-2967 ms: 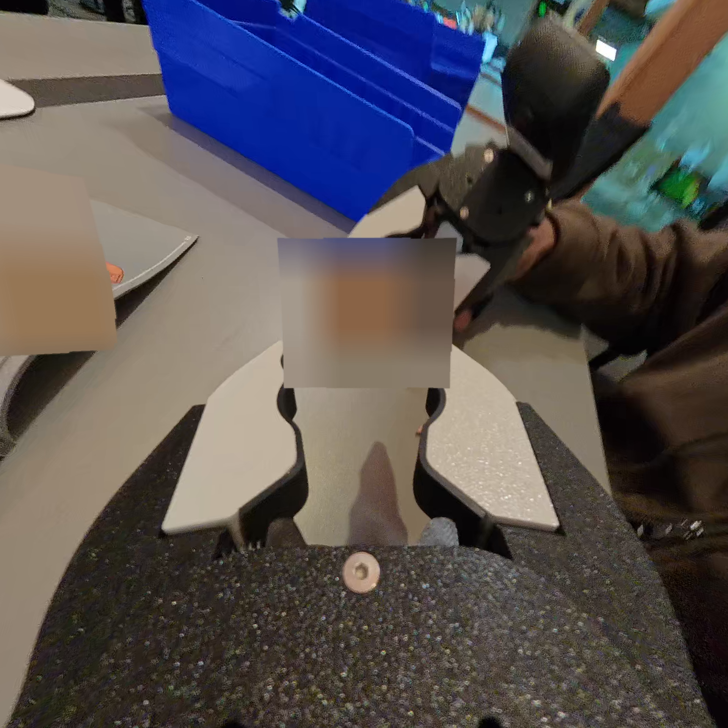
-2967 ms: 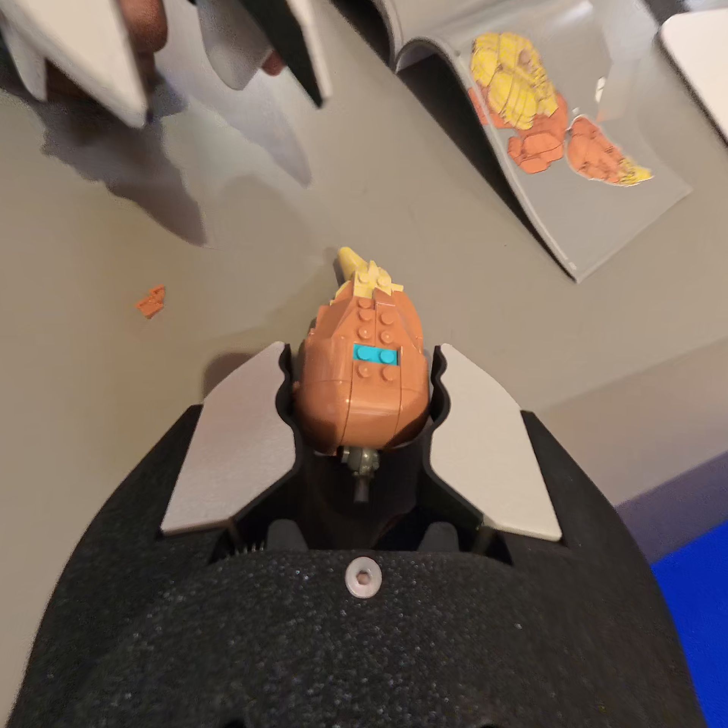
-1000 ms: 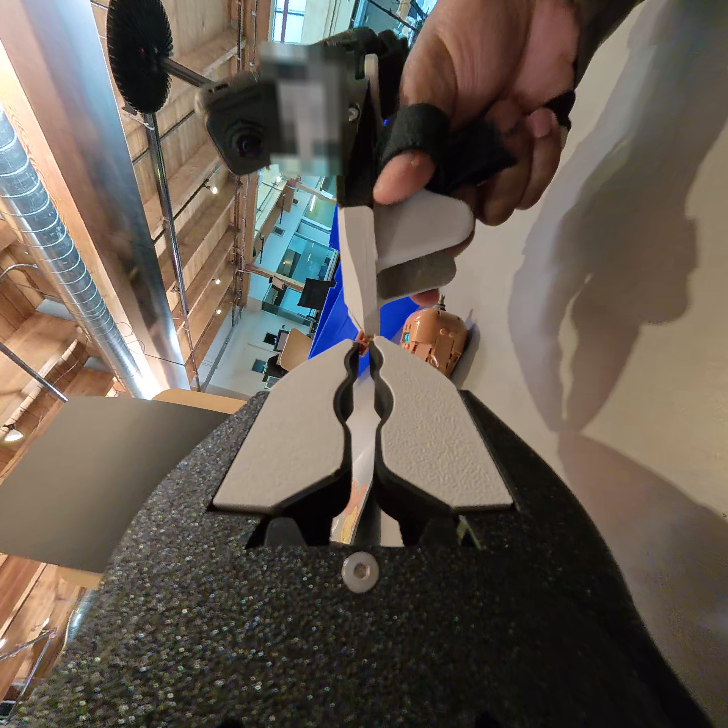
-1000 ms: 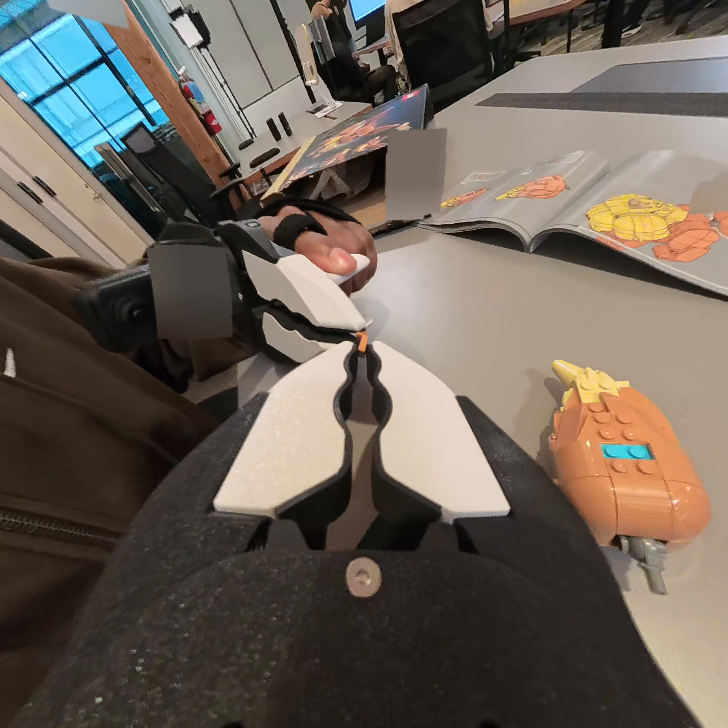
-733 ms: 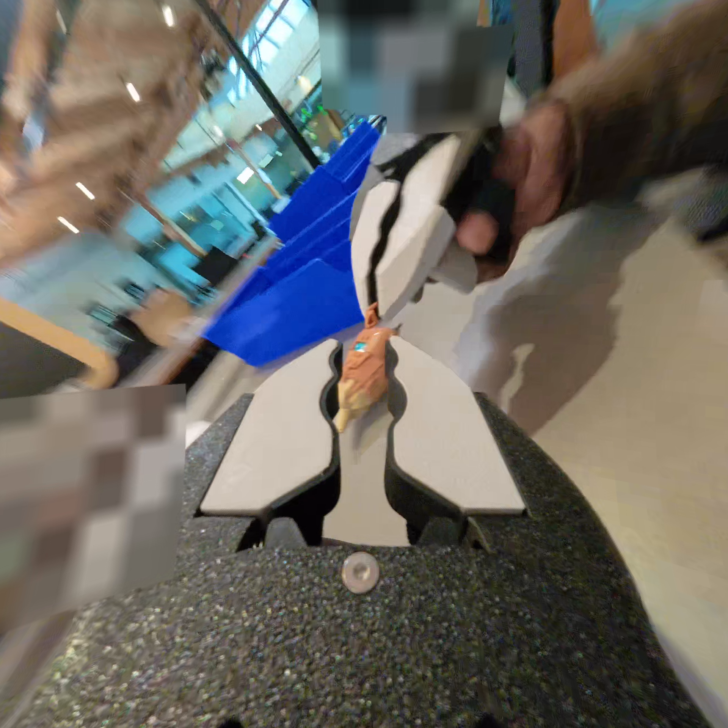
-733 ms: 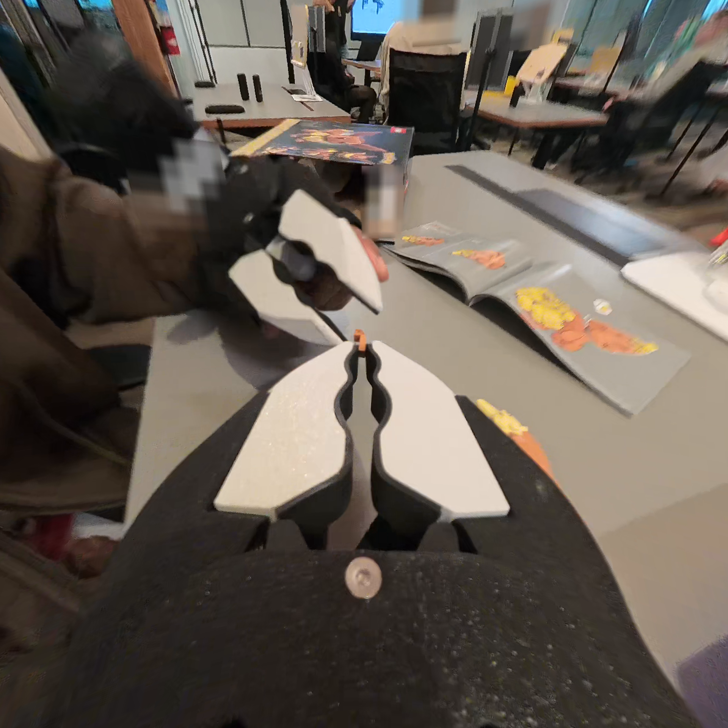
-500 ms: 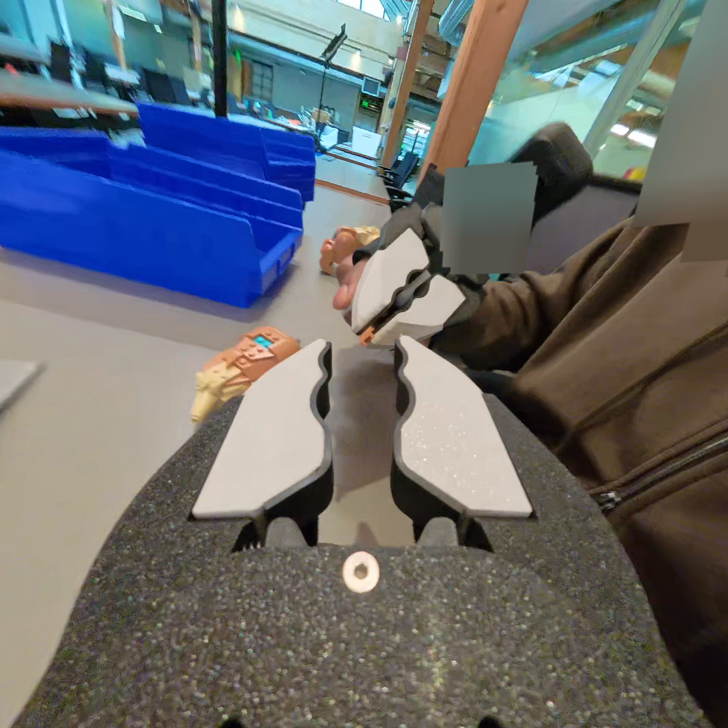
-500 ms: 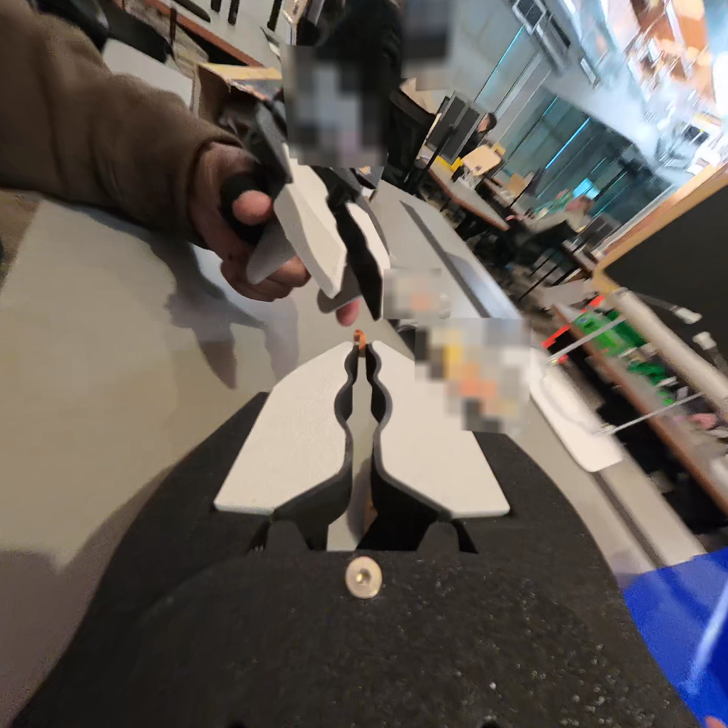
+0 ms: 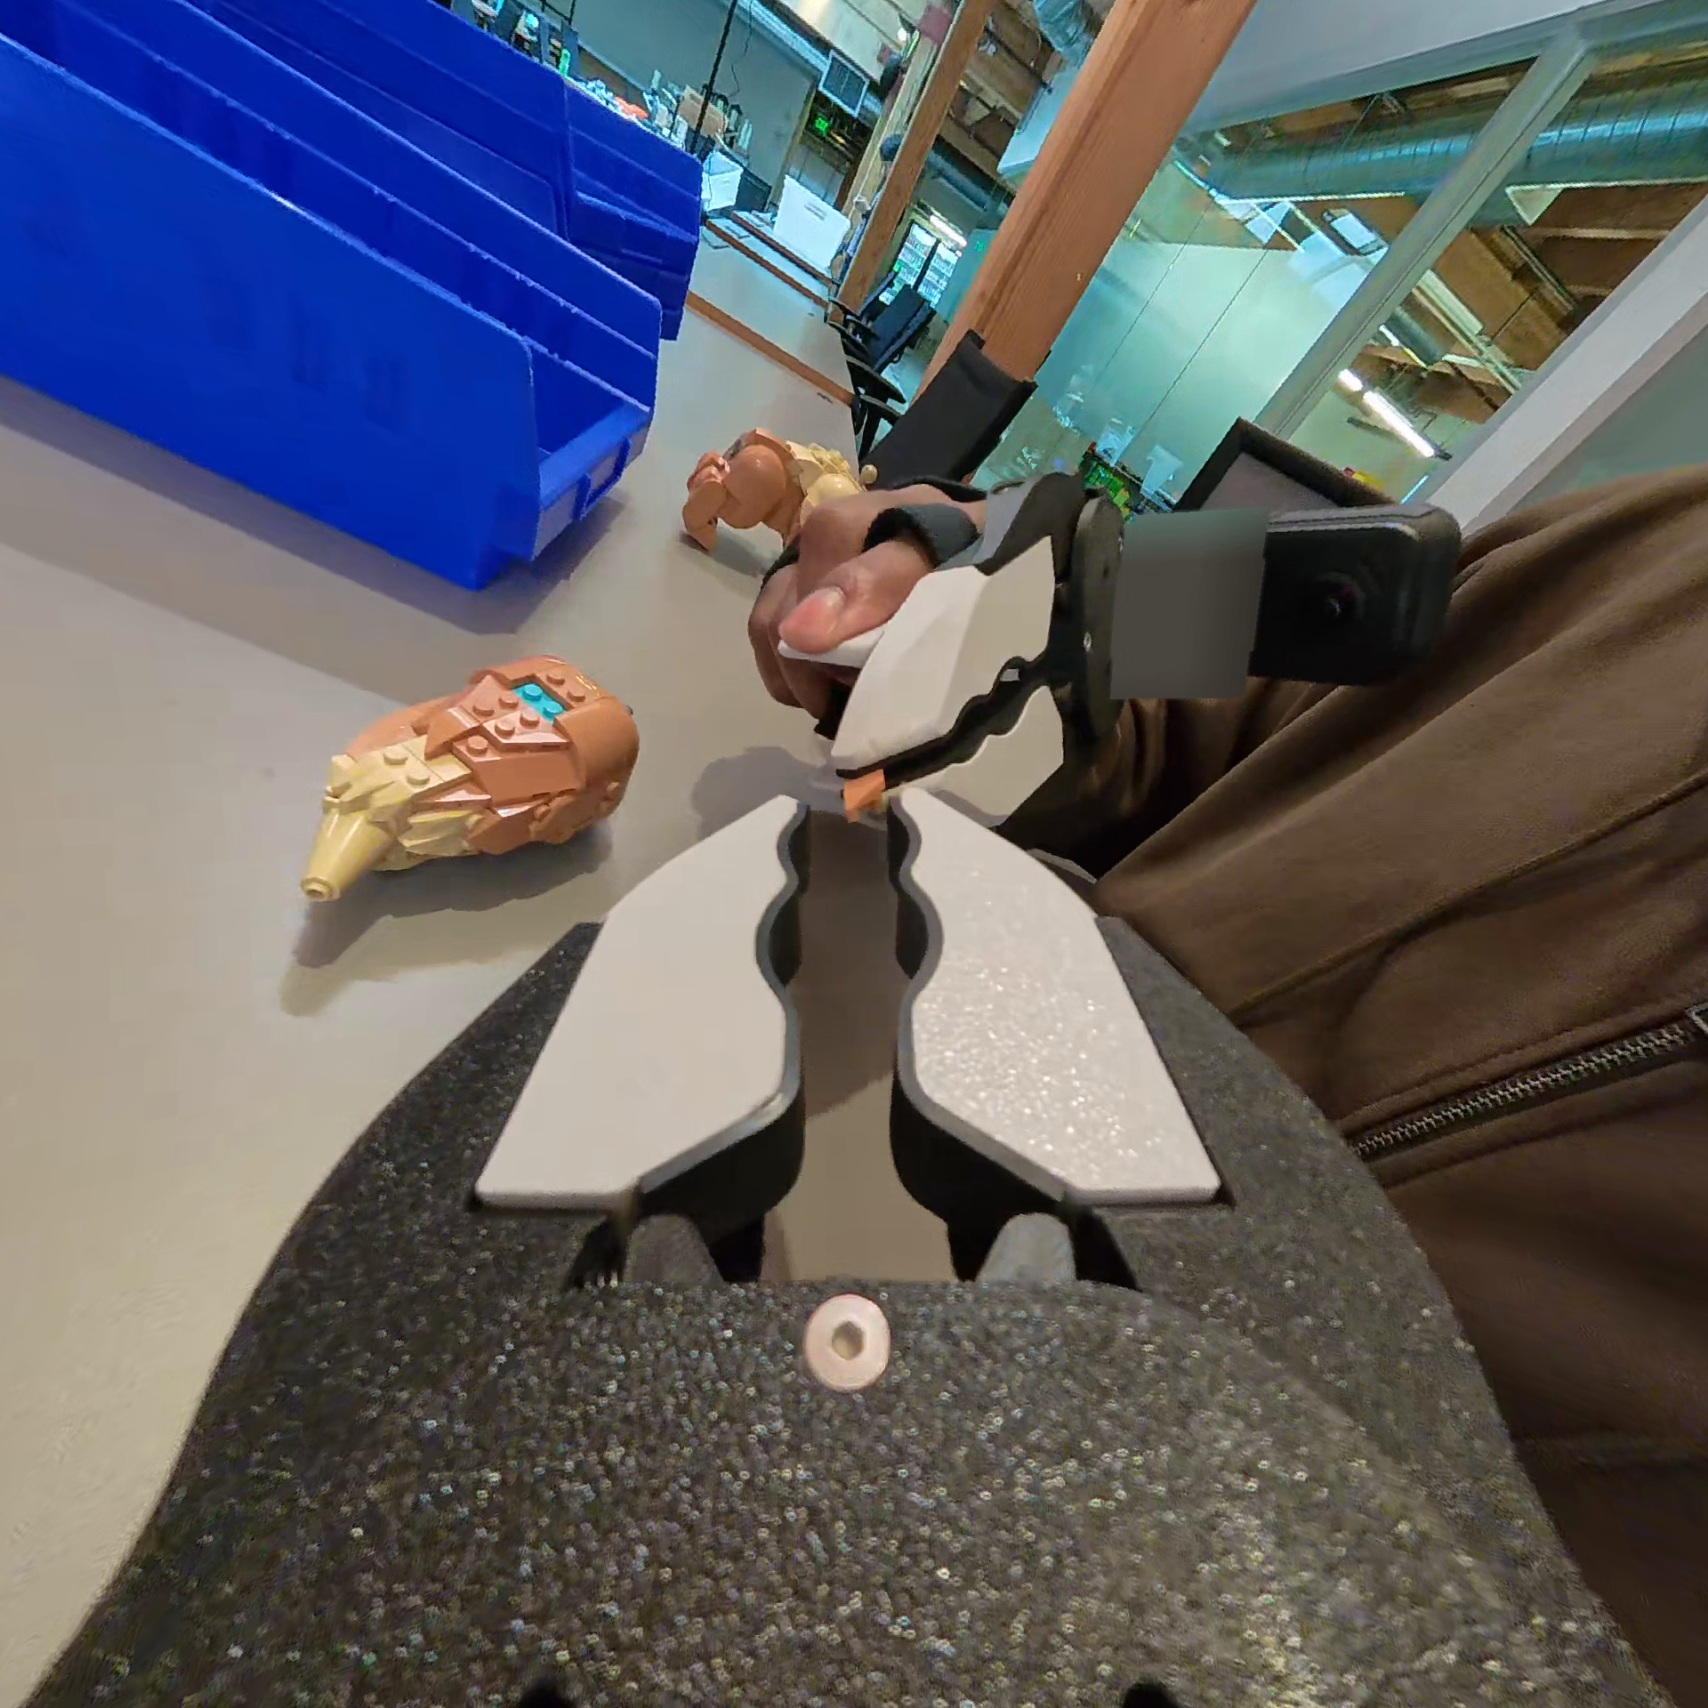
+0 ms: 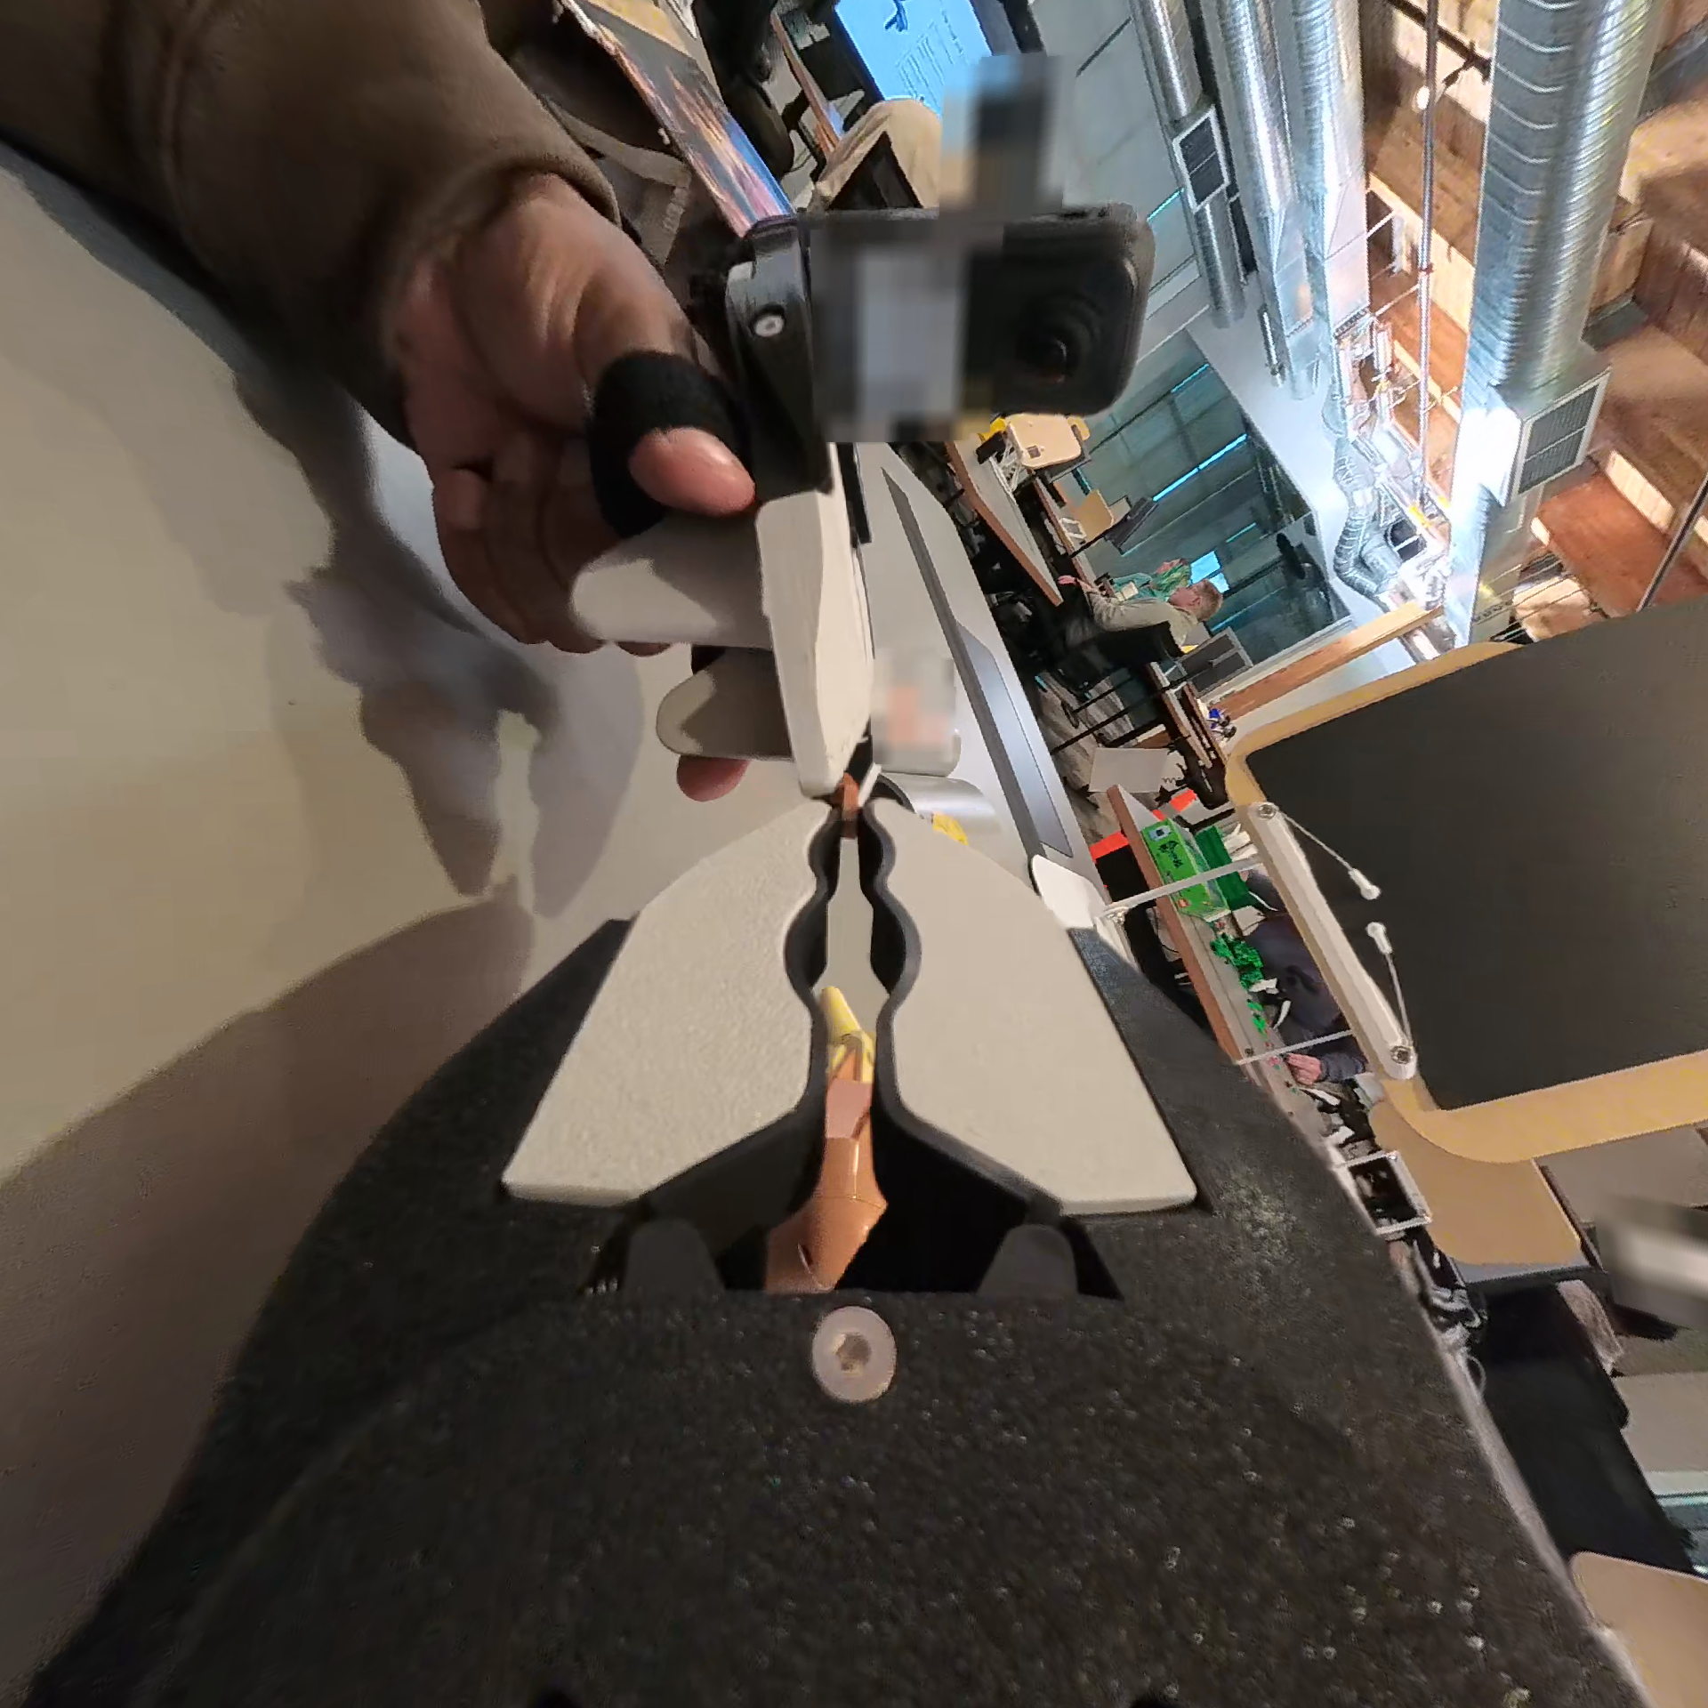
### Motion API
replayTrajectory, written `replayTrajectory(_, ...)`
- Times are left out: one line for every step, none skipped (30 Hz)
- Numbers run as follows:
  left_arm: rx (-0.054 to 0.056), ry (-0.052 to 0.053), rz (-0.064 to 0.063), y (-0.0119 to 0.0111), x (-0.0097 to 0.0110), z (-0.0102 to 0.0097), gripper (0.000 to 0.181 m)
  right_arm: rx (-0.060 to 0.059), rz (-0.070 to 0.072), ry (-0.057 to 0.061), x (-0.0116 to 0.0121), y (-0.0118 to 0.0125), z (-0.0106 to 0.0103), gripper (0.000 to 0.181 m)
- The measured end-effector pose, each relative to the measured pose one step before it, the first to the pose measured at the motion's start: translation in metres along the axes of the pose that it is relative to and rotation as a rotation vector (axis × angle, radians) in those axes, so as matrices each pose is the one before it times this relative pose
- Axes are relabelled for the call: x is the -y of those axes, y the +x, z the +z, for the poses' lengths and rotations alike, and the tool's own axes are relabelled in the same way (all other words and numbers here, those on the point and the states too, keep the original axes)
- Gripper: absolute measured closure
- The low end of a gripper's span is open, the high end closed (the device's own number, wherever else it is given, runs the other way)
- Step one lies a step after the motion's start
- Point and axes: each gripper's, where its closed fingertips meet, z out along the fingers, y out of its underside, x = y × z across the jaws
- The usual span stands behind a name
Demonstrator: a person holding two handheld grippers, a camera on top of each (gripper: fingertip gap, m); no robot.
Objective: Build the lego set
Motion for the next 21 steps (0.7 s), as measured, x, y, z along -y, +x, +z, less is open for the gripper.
replayTrajectory(-0.0060, 0.0009, -0.0011, 0.00063, -0.00020, 0.00024, 0.168, -0.0011, -0.0076, -0.0003, 0.00002, -0.00035, 0.00024, 0.178)
replayTrajectory(-0.0097, 0.0063, -0.0011, 0.00127, 0.00047, 0.00006, 0.173, -0.0045, -0.0085, -0.0054, -0.00080, 0.00015, 0.00040, 0.178)
replayTrajectory(0.0025, 0.0046, -0.0018, -0.00072, 0.00016, -0.00006, 0.174, -0.0042, -0.0089, -0.0010, -0.00027, 0.00002, 0.00002, 0.178)
replayTrajectory(-0.0015, 0.0032, 0.0036, -0.00034, -0.00004, -0.00018, 0.174, -0.0020, -0.0048, 0.0038, 0.00041, -0.00020, -0.00021, 0.178)
replayTrajectory(-0.0078, 0.0043, 0.0069, 0.00059, -0.00010, -0.00021, 0.174, -0.0005, 0.0010, 0.0044, 0.00069, -0.00020, -0.00018, 0.178)
replayTrajectory(-0.0036, 0.0058, 0.0061, 0.00002, 0.00003, -0.00018, 0.174, -0.0007, 0.0028, 0.0013, 0.00022, -0.00005, -0.00002, 0.178)
replayTrajectory(-0.0006, 0.0039, 0.0034, -0.00031, -0.00011, 0.00000, 0.174, -0.0004, 0.0021, -0.0016, -0.00025, -0.00014, 0.00020, 0.178)
replayTrajectory(0.0007, 0.0031, 0.0053, -0.00061, -0.00011, -0.00016, 0.174, 0.0026, 0.0055, -0.0024, -0.00053, -0.00034, 0.00029, 0.177)
replayTrajectory(0.0041, 0.0087, 0.0098, -0.00108, 0.00087, -0.00056, 0.175, 0.0125, 0.0098, 0.0000, -0.00035, -0.00163, 0.00011, 0.172)
replayTrajectory(0.0037, 0.0089, 0.0094, -0.00108, 0.00102, -0.00095, 0.175, 0.0128, 0.0169, 0.0024, 0.00000, -0.00167, 0.00019, 0.166)
replayTrajectory(0.0015, 0.0051, 0.0070, -0.00091, 0.00093, -0.00097, 0.175, 0.0071, 0.0209, 0.0032, 0.00001, -0.00045, -0.00030, 0.160)
replayTrajectory(0.0059, 0.0033, 0.0067, -0.00142, 0.00068, -0.00101, 0.175, 0.0066, 0.0235, 0.0066, 0.00011, -0.00002, -0.00086, 0.155)
replayTrajectory(0.0088, -0.0005, 0.0096, -0.00173, 0.00019, -0.00086, 0.175, 0.0029, 0.0307, 0.0037, -0.00068, 0.00121, -0.00118, 0.152)
replayTrajectory(0.0126, -0.0033, 0.0161, -0.00202, -0.00014, -0.00087, 0.175, 0.0009, 0.0465, -0.0054, -0.00268, 0.00286, -0.00142, 0.149)
replayTrajectory(0.0161, -0.0073, 0.0200, -0.00234, -0.00071, -0.00109, 0.175, 0.0050, 0.0667, -0.0200, -0.00576, 0.00397, -0.00129, 0.145)
replayTrajectory(0.0179, -0.0106, 0.0210, -0.00237, -0.00090, -0.00126, 0.175, 0.0064, 0.0783, -0.0359, -0.00926, 0.00491, -0.00103, 0.139)
replayTrajectory(0.0176, -0.0109, 0.0218, -0.00225, -0.00088, -0.00130, 0.175, -0.0101, 0.0818, -0.0574, -0.01340, 0.00814, -0.00052, 0.132)
replayTrajectory(0.0144, -0.0083, 0.0191, -0.00193, -0.00054, -0.00131, 0.175, -0.0137, 0.0766, -0.0683, -0.01563, 0.00913, -0.00007, 0.125)
replayTrajectory(0.0114, -0.0069, 0.0157, -0.00164, -0.00053, -0.00102, 0.175, -0.0018, 0.0696, -0.0596, -0.01483, 0.00742, 0.00076, 0.118)
replayTrajectory(0.0078, -0.0070, 0.0138, -0.00141, -0.00079, -0.00067, 0.175, 0.0111, 0.0642, -0.0573, -0.01392, 0.00506, 0.00183, 0.112)
replayTrajectory(0.0058, -0.0067, 0.0107, -0.00140, -0.00107, -0.00021, 0.175, 0.0165, 0.0530, -0.0522, -0.01203, 0.00289, 0.00259, 0.106)
